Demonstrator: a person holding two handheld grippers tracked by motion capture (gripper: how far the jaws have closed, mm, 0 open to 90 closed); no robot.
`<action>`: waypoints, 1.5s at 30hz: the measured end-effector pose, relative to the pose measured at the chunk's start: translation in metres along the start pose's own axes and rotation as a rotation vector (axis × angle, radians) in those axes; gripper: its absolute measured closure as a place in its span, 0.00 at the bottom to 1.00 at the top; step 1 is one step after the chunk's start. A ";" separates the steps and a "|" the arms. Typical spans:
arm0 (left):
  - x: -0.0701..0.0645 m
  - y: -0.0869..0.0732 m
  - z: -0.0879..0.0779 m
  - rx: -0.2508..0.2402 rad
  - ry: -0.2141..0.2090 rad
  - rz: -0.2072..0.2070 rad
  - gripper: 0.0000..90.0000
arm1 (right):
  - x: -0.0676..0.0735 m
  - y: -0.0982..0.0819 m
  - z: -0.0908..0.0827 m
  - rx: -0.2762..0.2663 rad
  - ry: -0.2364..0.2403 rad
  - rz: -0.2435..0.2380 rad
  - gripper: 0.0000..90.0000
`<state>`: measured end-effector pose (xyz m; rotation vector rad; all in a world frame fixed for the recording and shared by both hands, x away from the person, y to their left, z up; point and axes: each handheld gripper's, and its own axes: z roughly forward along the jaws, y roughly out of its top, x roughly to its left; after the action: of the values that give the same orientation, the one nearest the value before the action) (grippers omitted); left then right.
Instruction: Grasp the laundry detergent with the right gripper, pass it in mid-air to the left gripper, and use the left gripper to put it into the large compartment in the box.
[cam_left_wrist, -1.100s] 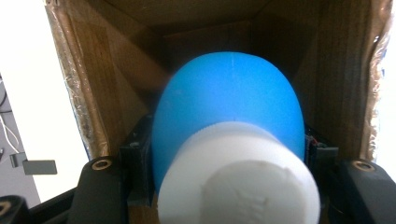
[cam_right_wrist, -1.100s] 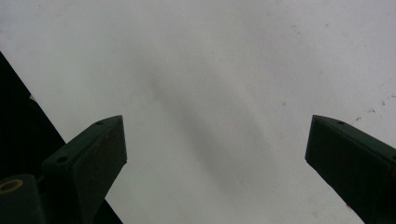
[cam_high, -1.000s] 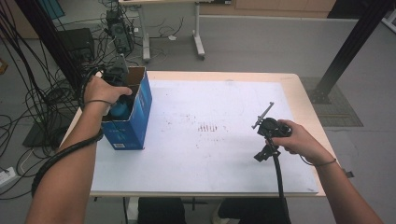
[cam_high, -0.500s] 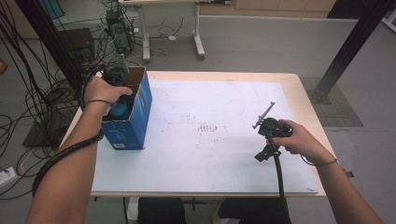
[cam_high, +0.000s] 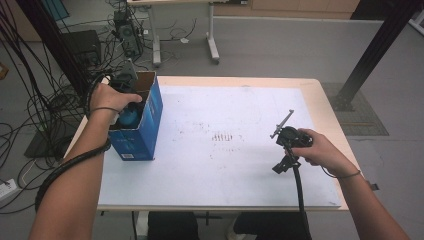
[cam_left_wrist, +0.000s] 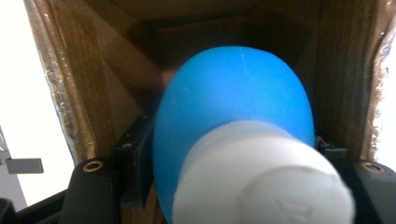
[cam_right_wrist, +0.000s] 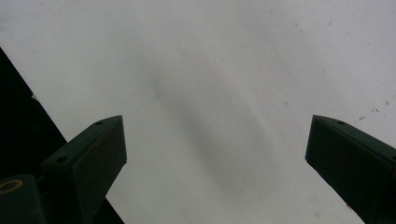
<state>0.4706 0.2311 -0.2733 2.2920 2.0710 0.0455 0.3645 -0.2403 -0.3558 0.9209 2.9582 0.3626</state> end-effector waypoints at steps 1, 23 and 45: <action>0.000 0.000 -0.001 0.001 0.003 0.003 0.38 | 0.000 0.000 0.000 0.000 0.000 0.001 0.06; -0.003 -0.006 -0.043 -0.032 0.001 0.018 0.37 | 0.000 0.001 0.000 0.006 -0.005 -0.001 0.06; -0.030 -0.025 -0.104 -0.087 0.014 0.104 0.12 | 0.002 0.007 -0.001 0.016 -0.005 -0.024 0.06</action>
<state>0.4368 0.2056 -0.1707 2.3517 1.9136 0.1533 0.3671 -0.2338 -0.3536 0.8860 2.9693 0.3365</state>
